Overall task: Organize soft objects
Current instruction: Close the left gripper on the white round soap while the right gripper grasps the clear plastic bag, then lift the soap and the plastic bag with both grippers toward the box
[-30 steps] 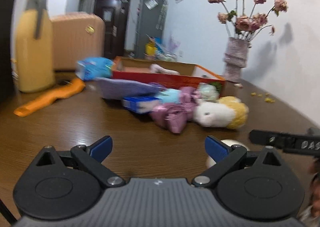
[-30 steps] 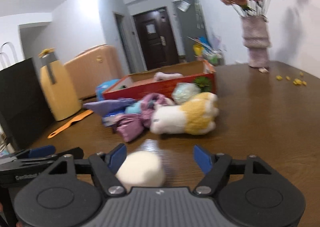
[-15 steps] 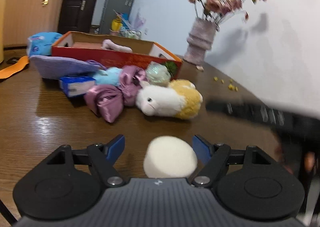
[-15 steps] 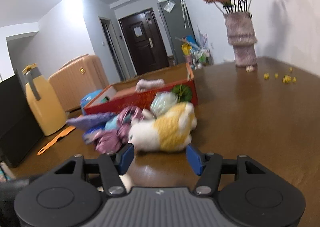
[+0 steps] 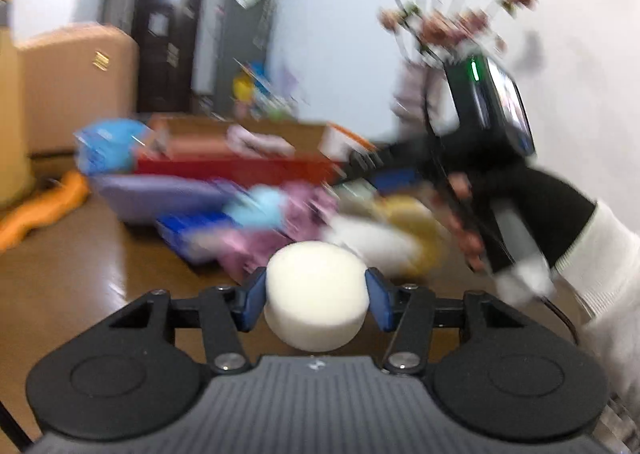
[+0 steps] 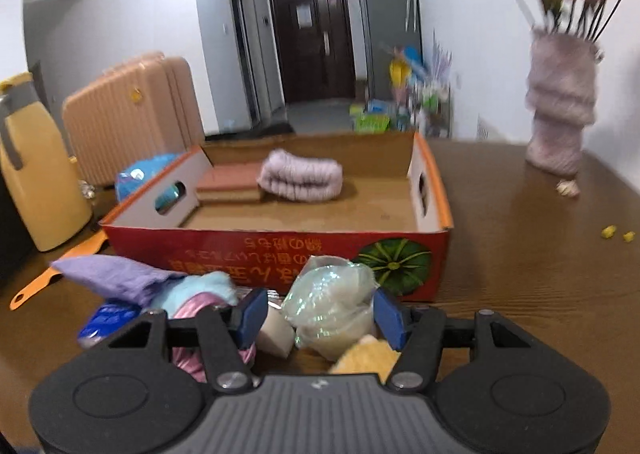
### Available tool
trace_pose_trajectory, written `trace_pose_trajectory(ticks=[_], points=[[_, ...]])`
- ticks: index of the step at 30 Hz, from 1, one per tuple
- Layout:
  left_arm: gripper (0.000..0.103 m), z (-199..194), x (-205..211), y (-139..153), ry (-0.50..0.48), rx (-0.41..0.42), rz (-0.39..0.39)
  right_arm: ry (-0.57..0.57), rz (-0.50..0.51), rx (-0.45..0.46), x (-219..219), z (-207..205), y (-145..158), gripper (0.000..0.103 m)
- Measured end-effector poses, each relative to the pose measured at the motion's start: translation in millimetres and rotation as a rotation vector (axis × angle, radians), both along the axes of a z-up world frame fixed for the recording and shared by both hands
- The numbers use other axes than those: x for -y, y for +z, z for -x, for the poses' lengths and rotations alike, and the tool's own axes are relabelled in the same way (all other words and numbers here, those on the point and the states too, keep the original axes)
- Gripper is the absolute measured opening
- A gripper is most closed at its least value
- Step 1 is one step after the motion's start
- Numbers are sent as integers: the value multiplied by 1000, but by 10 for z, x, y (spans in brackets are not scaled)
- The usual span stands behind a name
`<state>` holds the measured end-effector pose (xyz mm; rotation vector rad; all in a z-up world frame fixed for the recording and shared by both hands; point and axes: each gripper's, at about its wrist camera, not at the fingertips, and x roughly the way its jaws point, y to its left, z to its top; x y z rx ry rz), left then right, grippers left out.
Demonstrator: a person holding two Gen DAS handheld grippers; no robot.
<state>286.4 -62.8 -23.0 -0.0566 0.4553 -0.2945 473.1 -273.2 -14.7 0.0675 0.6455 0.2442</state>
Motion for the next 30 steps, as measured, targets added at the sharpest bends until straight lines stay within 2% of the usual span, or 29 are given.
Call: trace_pose_trajectory(ticks=[1, 3, 4, 6, 11, 16, 23, 30], points=[[53, -33, -72, 38, 28, 16, -5, -3, 8, -14, -23, -60, -28, 57], [53, -113, -204, 92, 78, 31, -13, -17, -13, -25, -16, -113, -58, 36], [53, -133, -248, 110, 96, 36, -17, -18, -25, -13, -11, -102, -51, 35], [53, -161, -332, 149, 131, 45, -18, -34, -37, 23, 12, -29, 2, 28], [54, -62, -386, 283, 156, 63, 5, -31, -93, 165, 77, 448, 327, 26], [54, 265, -380, 383, 150, 94, 23, 32, -117, 291, 16, 1303, 525, 26], [54, 773, -324, 428, 132, 105, 16, 81, -115, 313, -104, 2377, 365, 26], [54, 1044, -252, 472, 124, 126, 6, 64, -111, 337, -67, 2835, 372, 26]])
